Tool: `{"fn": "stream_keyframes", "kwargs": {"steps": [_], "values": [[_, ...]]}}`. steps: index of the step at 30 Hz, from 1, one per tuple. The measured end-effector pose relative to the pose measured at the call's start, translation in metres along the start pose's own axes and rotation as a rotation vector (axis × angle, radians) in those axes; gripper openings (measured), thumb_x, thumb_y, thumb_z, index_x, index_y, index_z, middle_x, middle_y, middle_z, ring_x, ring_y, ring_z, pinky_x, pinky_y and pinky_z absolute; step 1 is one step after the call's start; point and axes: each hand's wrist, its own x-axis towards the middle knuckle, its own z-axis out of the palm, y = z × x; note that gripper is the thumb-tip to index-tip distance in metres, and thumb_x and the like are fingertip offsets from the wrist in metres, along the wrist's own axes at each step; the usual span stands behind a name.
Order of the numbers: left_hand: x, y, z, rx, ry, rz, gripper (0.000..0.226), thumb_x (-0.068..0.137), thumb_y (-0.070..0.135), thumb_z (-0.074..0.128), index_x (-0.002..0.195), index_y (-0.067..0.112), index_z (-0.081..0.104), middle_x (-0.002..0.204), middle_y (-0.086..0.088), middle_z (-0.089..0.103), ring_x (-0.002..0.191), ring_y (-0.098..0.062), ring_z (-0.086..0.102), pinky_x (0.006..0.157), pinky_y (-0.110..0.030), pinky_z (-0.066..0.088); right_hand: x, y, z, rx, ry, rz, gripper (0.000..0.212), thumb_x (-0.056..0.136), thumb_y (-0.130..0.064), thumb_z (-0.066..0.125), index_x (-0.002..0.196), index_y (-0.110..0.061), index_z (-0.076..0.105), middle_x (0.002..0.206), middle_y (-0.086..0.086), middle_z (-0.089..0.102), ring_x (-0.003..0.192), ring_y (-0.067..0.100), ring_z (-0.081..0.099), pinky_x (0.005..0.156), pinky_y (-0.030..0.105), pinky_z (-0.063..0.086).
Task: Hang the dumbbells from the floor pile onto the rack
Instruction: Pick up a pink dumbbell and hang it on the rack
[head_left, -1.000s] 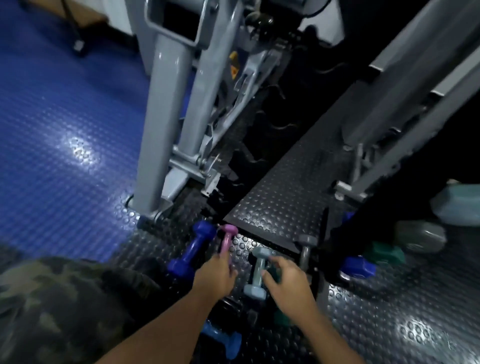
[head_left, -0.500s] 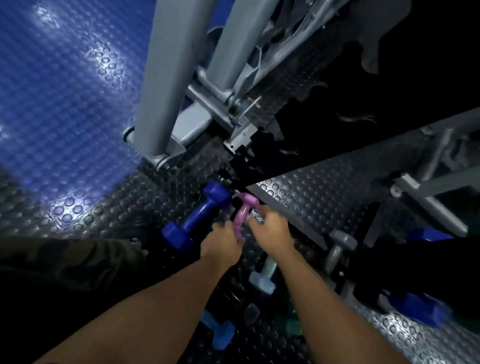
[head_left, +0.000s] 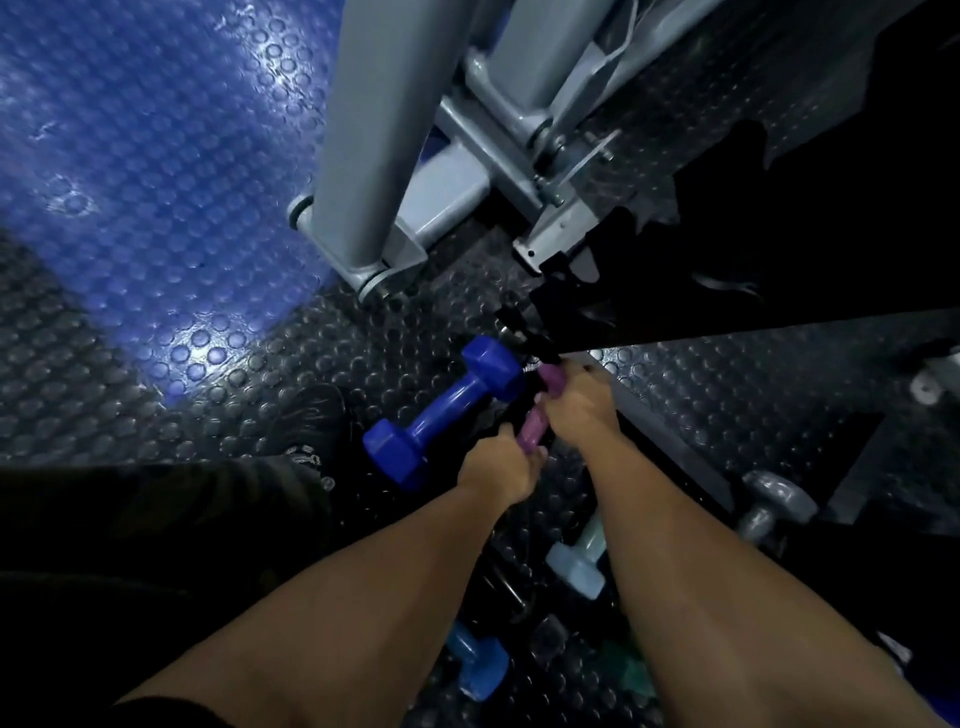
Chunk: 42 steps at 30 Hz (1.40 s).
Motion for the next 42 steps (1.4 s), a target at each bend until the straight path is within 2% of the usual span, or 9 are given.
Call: {"fn": "stream_keyframes", "kwargs": {"steps": [3, 7, 12, 18, 21, 26, 30, 36, 42], "values": [[0.004, 0.002, 0.004, -0.086, -0.029, -0.04, 0.047, 0.1, 0.051, 0.056, 0.127, 0.013, 0.055, 0.112, -0.013, 0.07, 0.099, -0.033, 0.07, 0.088, -0.04, 0.059, 0.005, 0.001, 0.001, 0.0, 0.011, 0.033, 0.038, 0.095, -0.013, 0.072, 0.129, -0.029, 0.068, 0.148, 0.011, 0.047, 0.112, 0.031, 0.066, 0.108, 0.039, 0.051], [-0.002, -0.001, 0.005, -0.187, -0.04, -0.044, 0.035, 0.096, 0.036, 0.063, 0.125, 0.017, 0.058, 0.111, -0.014, 0.07, 0.101, -0.034, 0.069, 0.092, -0.042, 0.058, -0.014, 0.001, -0.009, 0.086, 0.118, 0.079, 0.033, 0.099, -0.009, 0.067, 0.13, -0.02, 0.066, 0.141, 0.01, 0.047, 0.11, 0.03, 0.063, 0.102, 0.038, 0.051], [-0.028, 0.002, -0.011, -0.072, 0.126, 0.039, 0.038, 0.09, 0.026, 0.066, 0.127, 0.021, 0.06, 0.121, -0.018, 0.054, 0.103, -0.039, 0.062, 0.098, -0.038, 0.051, -0.078, 0.026, -0.018, 0.165, 0.245, 0.052, 0.029, 0.094, -0.002, 0.065, 0.121, -0.009, 0.057, 0.127, 0.013, 0.052, 0.098, 0.027, 0.057, 0.085, 0.032, 0.044], [-0.089, 0.045, -0.05, 0.04, 0.105, 0.275, 0.034, 0.085, 0.025, 0.075, 0.115, 0.02, 0.058, 0.123, -0.009, 0.037, 0.081, -0.023, 0.058, 0.088, -0.034, 0.054, -0.16, 0.042, -0.054, 0.306, 0.396, 0.184, 0.026, 0.098, -0.012, 0.068, 0.117, -0.006, 0.051, 0.122, 0.016, 0.054, 0.105, 0.037, 0.06, 0.083, 0.036, 0.044], [-0.136, 0.066, -0.07, 0.118, 0.121, 0.436, 0.036, 0.086, 0.024, 0.075, 0.117, 0.021, 0.057, 0.117, -0.005, 0.037, 0.072, -0.011, 0.052, 0.077, -0.026, 0.047, -0.207, 0.038, -0.09, 0.337, 0.482, 0.129, 0.023, 0.097, -0.015, 0.068, 0.111, -0.011, 0.05, 0.116, 0.01, 0.057, 0.099, 0.031, 0.061, 0.089, 0.043, 0.052], [-0.22, 0.091, -0.118, 0.182, 0.176, 0.618, 0.034, 0.078, 0.03, 0.078, 0.108, 0.031, 0.063, 0.104, 0.003, 0.037, 0.074, -0.015, 0.055, 0.075, -0.033, 0.051, -0.299, 0.019, -0.135, 0.375, 0.622, 0.028, 0.02, 0.098, -0.026, 0.068, 0.104, -0.021, 0.049, 0.105, -0.002, 0.057, 0.092, 0.016, 0.057, 0.076, 0.03, 0.043], [-0.283, 0.128, -0.161, 0.312, 0.197, 0.806, 0.036, 0.075, 0.029, 0.082, 0.108, 0.03, 0.067, 0.105, -0.001, 0.042, 0.079, -0.013, 0.055, 0.078, -0.027, 0.05, -0.366, -0.001, -0.171, 0.452, 0.719, 0.003, 0.023, 0.1, -0.029, 0.068, 0.098, -0.024, 0.046, 0.097, -0.01, 0.054, 0.082, 0.0, 0.052, 0.061, 0.015, 0.036], [-0.378, 0.178, -0.197, 0.414, 0.297, 0.968, 0.036, 0.073, 0.033, 0.076, 0.108, 0.035, 0.063, 0.101, 0.002, 0.046, 0.086, -0.011, 0.05, 0.072, -0.028, 0.044, -0.441, -0.018, -0.229, 0.478, 0.89, -0.067, 0.026, 0.097, -0.031, 0.071, 0.104, -0.022, 0.048, 0.106, -0.001, 0.059, 0.087, 0.017, 0.057, 0.075, 0.032, 0.041], [-0.471, 0.203, -0.22, 0.369, 0.383, 1.127, 0.037, 0.075, 0.034, 0.078, 0.108, 0.041, 0.062, 0.104, 0.009, 0.037, 0.077, -0.007, 0.055, 0.074, -0.021, 0.044, -0.513, -0.026, -0.279, 0.488, 0.978, -0.205, 0.055, 0.1, -0.026, 0.069, 0.15, -0.017, 0.048, 0.128, -0.001, 0.051, 0.109, 0.014, 0.055, 0.096, 0.026, 0.04]]}}
